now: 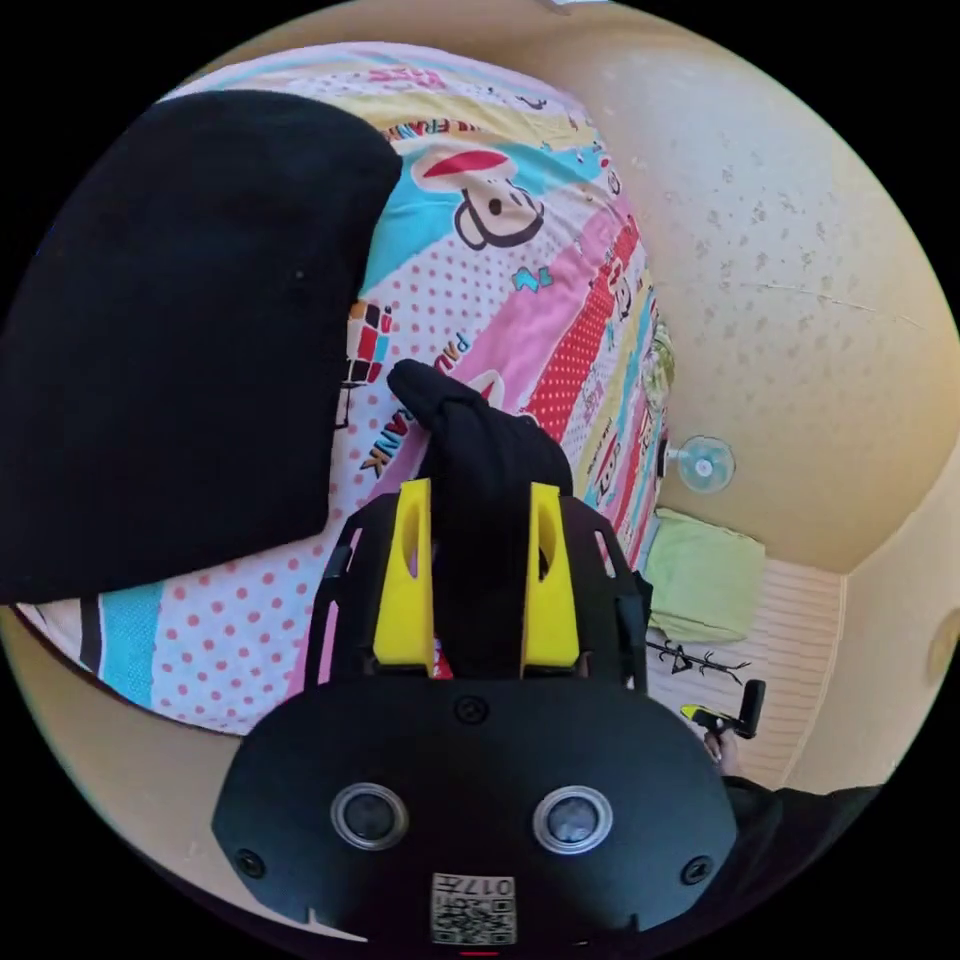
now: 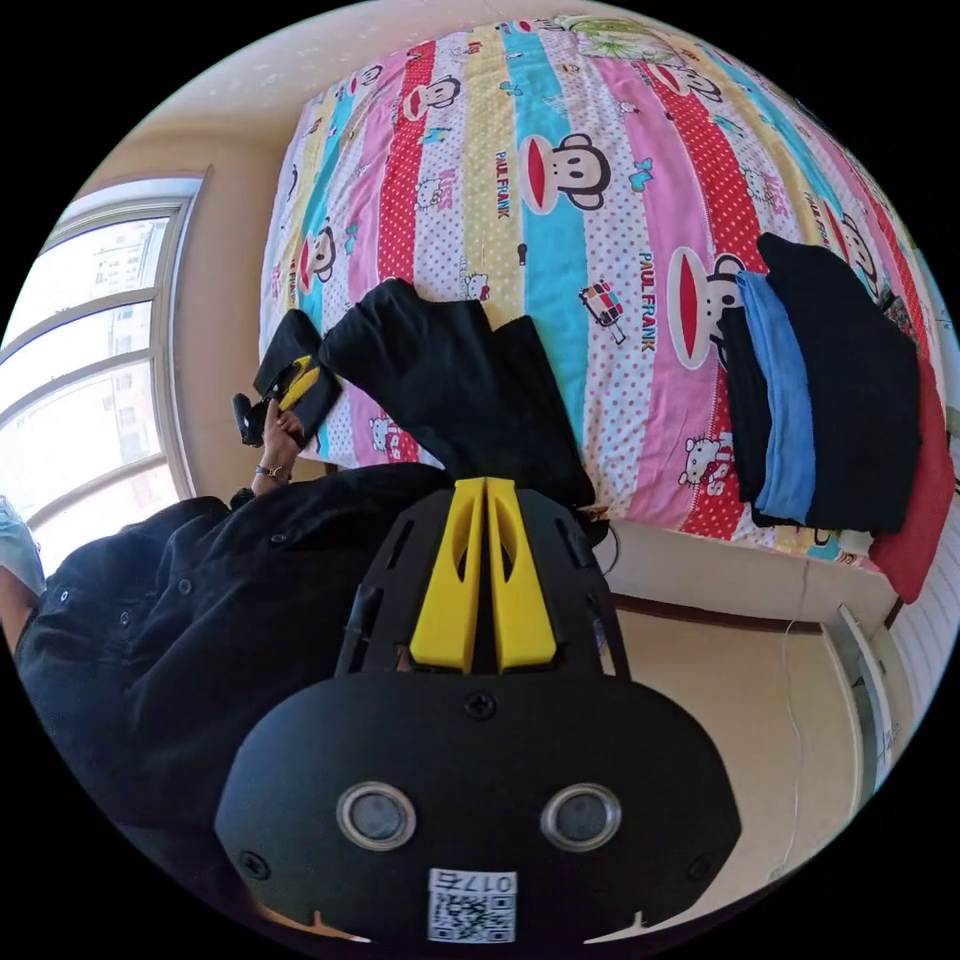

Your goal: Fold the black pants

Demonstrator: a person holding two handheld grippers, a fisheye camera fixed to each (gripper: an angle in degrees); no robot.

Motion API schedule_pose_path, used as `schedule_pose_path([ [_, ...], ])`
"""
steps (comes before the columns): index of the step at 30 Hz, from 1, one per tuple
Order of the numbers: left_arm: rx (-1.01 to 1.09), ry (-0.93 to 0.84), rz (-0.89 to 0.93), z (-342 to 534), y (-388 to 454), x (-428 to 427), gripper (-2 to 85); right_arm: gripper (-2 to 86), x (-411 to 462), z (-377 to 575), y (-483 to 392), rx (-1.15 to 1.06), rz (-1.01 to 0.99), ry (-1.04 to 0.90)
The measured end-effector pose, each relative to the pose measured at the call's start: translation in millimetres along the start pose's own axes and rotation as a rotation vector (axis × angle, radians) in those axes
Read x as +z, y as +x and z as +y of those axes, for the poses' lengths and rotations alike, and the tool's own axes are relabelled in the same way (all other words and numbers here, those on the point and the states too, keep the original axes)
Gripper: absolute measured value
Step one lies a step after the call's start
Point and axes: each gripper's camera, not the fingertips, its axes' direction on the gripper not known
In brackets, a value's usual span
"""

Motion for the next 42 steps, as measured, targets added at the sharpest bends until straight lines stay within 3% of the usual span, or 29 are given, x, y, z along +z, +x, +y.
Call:
schedule_pose_path([
  [3,-0.03,-0.098,0.093,-11,18,53,8.6,1.4,13,-34,-9,-0.016,-0.074,0.014],
  [9,0.496,-0.205,-0.031,55,182,107,6.4,7.3,-2,-105,-71,-0.133,-0.273,0.193],
  [16,0.81,-0.228,-0.068,204,250,155,4.3,15.2,74,-188,-154,-0.315,-0.02,0.015],
  [20,0.821,-0.261,-0.024,249,236,168,3.1,17.4,121,-200,-144,-0.199,0.143,0.024],
  [24,0.867,-0.3,-0.049,285,225,178,1.3,16.0,157,-201,-101,-0.043,-0.146,0.054],
  [30,0.913,-0.322,-0.111,328,215,189,2.5,5.1,190,-187,-94,-0.012,-0.145,0.006],
  [32,0.873,-0.279,-0.067,330,200,174,4.2,4.1,182,-175,-87,-0.015,-0.276,0.065],
  [37,0.736,-0.193,0.096,332,157,124,9.4,2.6,142,-117,-55,-0.125,-0.846,0.281],
  [42,0.595,0.021,0.037,356,112,59,14.0,2.3,95,-65,-75,-0.367,-1.149,0.391],
])
